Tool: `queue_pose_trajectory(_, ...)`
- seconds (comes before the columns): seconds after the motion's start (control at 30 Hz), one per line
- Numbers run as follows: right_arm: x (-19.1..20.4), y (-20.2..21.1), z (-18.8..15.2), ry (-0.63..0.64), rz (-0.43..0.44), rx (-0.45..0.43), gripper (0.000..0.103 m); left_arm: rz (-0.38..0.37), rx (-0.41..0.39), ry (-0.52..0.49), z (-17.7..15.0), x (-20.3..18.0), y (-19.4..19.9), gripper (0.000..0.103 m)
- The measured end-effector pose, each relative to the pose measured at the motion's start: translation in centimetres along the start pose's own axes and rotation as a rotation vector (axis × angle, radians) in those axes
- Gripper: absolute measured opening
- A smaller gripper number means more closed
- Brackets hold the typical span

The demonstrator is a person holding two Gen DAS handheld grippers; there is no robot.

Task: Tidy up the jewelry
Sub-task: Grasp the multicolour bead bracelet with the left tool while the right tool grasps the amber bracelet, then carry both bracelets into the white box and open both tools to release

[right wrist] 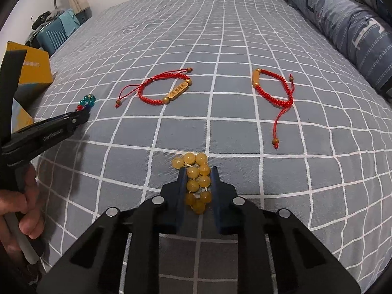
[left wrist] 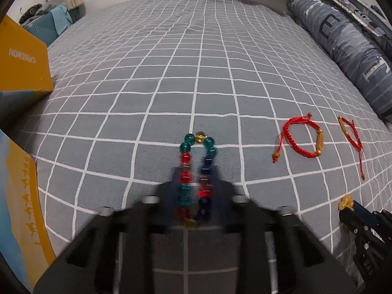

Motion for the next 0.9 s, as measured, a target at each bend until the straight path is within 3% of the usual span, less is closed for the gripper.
queue_pose_trajectory(0.33,-0.1,1.0,0.1,-0.006,0.002,-0.006,0.009,-0.031,0.002,0.004,0.1,-0.5,1.2,0.018)
queue_pose_trajectory(0.37,-0.1,1.2,0.2,-0.01,0.005,-0.009,0.009,-0.039,-0.006,0.002,0.1,-0.6,1.4,0.008)
queue_pose_trajectory(0.9,-0.4,4.2,0.9,-0.024,0.01,-0.064,0.009,-0.065,-0.004,0.01,0.1,-1.4,4.2,0.009)
Point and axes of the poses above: each gripper's, at about its wrist camera, not at the fingertips, and y roughly against the way its jaws point, x to its left, z to its top, the point moved 6 cm from there along -y, roughly the way its jaws point, and after that the axes turned 14 degrees about -z, right-handed, at the moved point
